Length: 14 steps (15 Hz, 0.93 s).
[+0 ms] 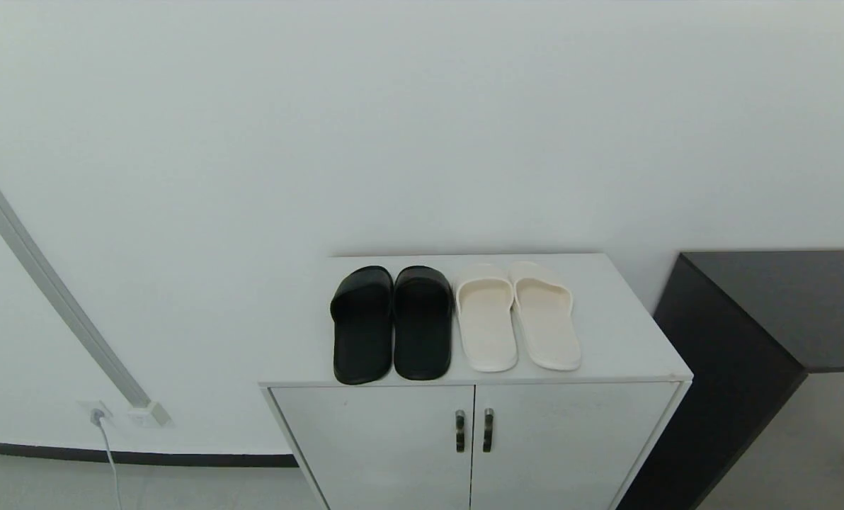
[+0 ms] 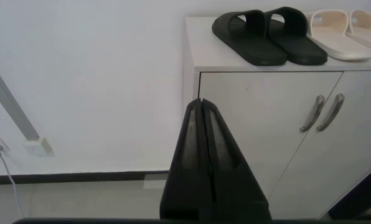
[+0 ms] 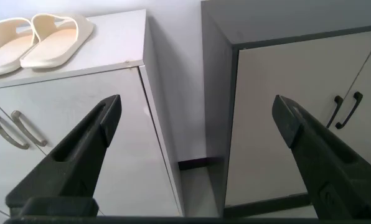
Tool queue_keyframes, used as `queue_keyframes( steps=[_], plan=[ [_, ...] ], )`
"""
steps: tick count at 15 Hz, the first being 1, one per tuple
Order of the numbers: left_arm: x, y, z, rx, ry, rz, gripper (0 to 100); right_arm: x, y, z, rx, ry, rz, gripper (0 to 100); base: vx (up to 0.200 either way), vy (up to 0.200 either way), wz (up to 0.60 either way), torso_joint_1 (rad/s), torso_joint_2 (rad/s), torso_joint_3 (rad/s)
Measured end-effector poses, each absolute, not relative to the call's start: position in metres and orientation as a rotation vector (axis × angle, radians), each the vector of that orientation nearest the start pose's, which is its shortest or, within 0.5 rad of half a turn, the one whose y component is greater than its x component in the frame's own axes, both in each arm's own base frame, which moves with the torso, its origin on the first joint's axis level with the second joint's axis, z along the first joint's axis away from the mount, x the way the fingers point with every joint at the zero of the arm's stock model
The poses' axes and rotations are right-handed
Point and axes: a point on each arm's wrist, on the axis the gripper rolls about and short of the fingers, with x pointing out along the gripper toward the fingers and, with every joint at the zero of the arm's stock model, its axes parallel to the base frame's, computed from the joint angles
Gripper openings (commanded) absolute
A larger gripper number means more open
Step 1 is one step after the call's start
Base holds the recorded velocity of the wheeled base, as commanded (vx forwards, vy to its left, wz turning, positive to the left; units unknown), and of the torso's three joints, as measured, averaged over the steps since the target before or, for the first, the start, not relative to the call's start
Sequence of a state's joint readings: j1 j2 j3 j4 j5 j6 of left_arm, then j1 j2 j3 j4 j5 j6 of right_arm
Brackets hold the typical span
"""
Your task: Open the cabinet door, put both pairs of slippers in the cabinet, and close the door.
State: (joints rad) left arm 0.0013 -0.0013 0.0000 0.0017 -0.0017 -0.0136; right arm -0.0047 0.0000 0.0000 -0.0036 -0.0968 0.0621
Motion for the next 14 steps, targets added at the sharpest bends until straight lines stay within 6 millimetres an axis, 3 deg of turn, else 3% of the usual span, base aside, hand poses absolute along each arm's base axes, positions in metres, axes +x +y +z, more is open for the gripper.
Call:
queue_keyframes(
  steps=[6,8,10,14],
  plan=[
    [-0.023,0.000,0.075,-0.014,0.000,0.000,0,-0.024,-0.002,0.079,0.051,-0.018,-0.102,100,0.000,0.000,0.00,0.000,0.00,0.000],
    [-0.023,0.000,0.075,-0.012,0.000,-0.001,0,-0.029,-0.002,0.105,0.083,-0.075,-0.091,100,0.000,0.000,0.00,0.000,0.00,0.000],
    [-0.023,0.000,0.075,-0.012,0.000,-0.001,0,-0.025,-0.001,0.119,0.069,-0.003,-0.021,100,0.000,0.000,0.00,0.000,0.00,0.000],
    [-0.023,0.000,0.075,-0.010,0.000,-0.001,0,0.000,0.003,0.119,0.003,0.241,0.124,100,0.000,0.000,0.00,0.000,0.00,0.000]
  ],
)
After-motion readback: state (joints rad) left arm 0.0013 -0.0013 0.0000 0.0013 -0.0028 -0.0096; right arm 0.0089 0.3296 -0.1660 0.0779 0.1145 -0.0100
